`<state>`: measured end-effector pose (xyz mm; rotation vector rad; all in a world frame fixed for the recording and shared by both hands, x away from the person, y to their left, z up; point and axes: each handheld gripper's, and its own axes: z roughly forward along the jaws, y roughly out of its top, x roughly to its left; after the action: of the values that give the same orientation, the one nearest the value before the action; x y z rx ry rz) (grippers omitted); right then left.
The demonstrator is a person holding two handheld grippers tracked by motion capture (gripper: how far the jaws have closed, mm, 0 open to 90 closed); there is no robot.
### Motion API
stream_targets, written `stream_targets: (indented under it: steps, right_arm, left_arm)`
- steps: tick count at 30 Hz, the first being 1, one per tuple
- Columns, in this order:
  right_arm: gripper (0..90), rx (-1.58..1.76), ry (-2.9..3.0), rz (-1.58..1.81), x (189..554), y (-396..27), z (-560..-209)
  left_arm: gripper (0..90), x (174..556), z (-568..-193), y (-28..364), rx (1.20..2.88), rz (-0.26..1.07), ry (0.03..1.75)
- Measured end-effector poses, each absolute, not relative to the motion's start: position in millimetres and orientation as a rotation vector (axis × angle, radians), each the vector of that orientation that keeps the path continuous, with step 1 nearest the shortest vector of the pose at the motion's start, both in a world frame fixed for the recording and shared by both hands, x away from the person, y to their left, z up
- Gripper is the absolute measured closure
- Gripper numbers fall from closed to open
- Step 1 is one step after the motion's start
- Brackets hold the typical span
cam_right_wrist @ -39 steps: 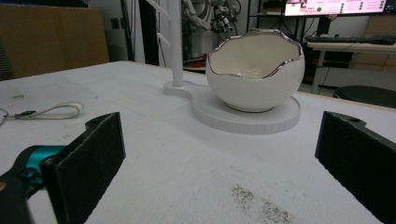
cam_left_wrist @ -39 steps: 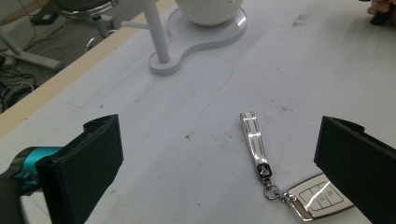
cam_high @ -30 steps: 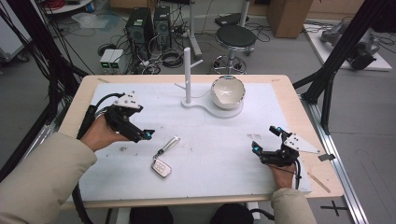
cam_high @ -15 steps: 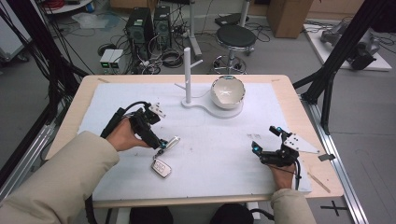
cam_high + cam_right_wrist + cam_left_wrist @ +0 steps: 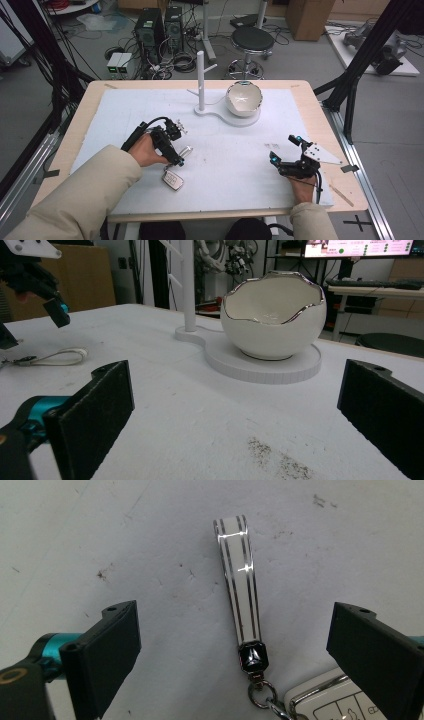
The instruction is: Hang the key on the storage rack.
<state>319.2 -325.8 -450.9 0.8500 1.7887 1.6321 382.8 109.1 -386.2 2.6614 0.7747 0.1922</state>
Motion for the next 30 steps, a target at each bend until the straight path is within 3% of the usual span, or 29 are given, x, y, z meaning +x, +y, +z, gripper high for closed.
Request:
stream_targets:
  steps: [14,30]
  right_arm:
    - [0.7,0.852,1.787,1.630,319,-326,-451]
    - [0.6,0.850,1.785,1.636,319,-326,-451]
  left_arm:
    - [24.3,380,-395,101,2.793,0.169,0.813]
    - [51.9,377,-399,95,2.835,0.110,0.838]
